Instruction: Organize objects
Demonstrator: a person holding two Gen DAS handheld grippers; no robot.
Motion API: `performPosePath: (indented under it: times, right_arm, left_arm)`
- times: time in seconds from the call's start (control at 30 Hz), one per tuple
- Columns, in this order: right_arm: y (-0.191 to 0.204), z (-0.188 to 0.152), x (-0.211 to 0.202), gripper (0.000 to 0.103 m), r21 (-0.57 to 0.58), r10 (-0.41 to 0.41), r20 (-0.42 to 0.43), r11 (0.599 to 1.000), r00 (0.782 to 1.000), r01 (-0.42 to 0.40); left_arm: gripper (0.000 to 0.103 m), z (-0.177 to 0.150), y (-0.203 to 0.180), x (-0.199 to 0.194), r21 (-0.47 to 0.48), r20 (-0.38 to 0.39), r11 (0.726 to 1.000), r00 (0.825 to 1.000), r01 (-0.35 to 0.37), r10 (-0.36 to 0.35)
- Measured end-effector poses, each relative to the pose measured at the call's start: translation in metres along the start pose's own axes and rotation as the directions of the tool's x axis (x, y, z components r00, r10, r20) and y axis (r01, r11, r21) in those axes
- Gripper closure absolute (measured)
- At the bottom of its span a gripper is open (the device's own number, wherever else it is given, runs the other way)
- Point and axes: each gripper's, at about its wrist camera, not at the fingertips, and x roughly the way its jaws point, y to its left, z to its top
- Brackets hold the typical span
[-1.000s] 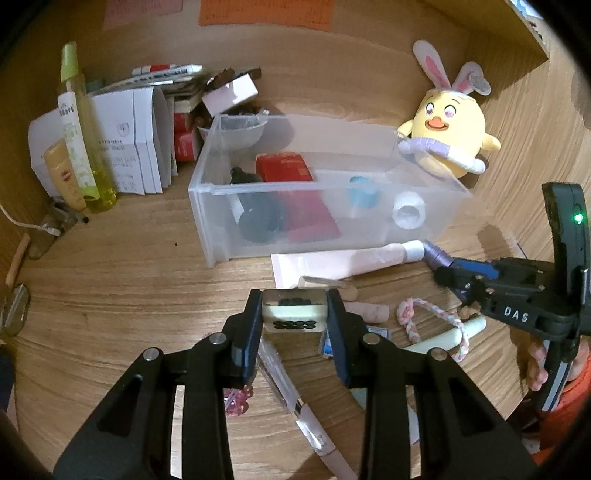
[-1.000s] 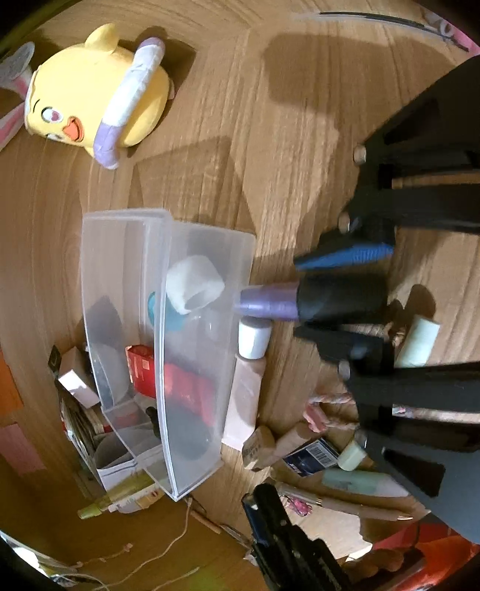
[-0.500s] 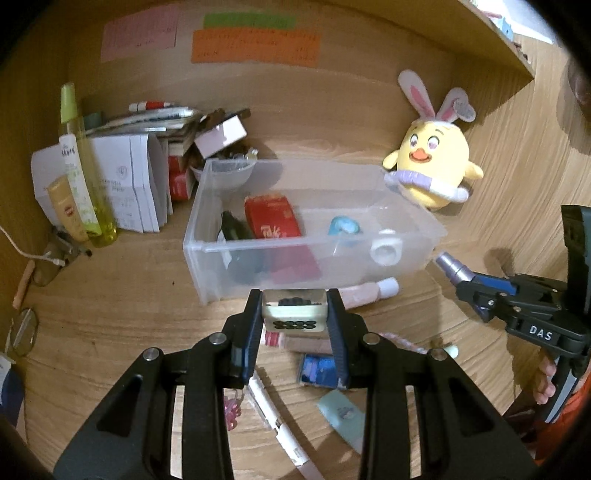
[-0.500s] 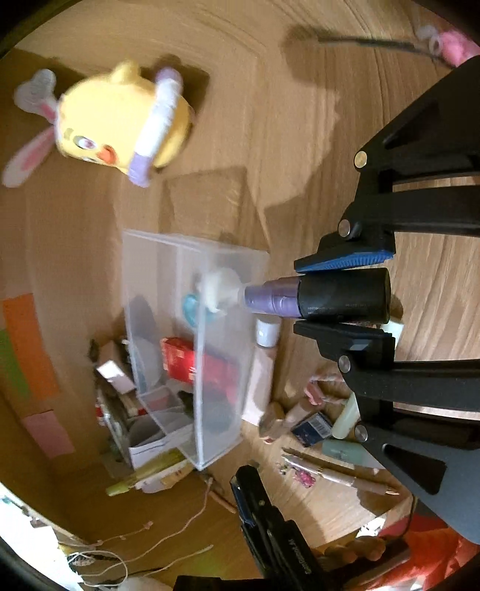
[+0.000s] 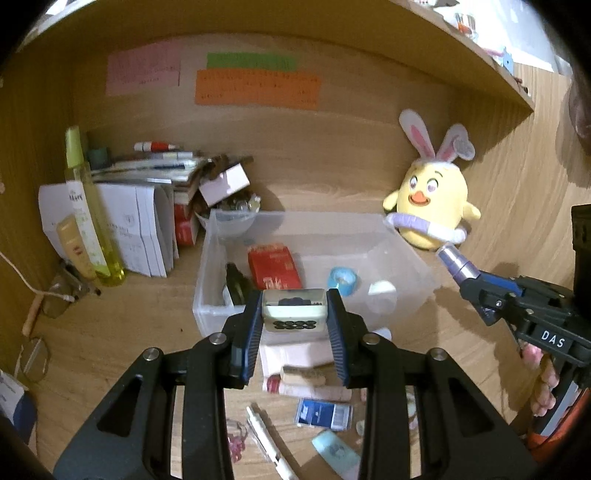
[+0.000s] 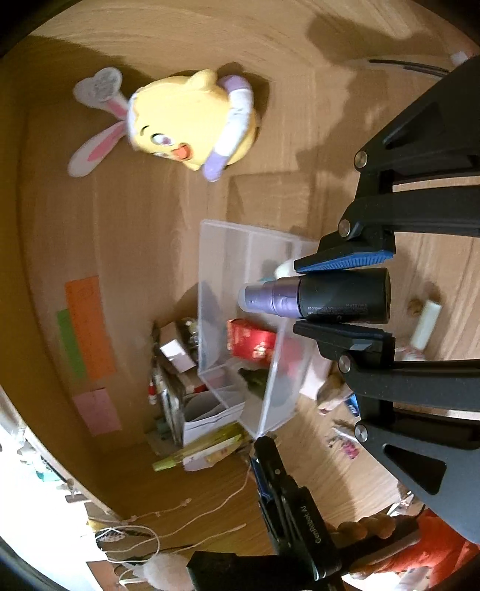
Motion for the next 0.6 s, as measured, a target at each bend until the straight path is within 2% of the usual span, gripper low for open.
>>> performPosePath:
  times: [0.6]
  right_arm:
    - [0.005,0.052,0.034,0.079,-0.028,0.011,0.067,1.0,0.998,-0.009]
  left_arm:
    - [0.07,0.043,0.004,0.01,-0.009,0.082,0.999,0.996,-0.045,0.046]
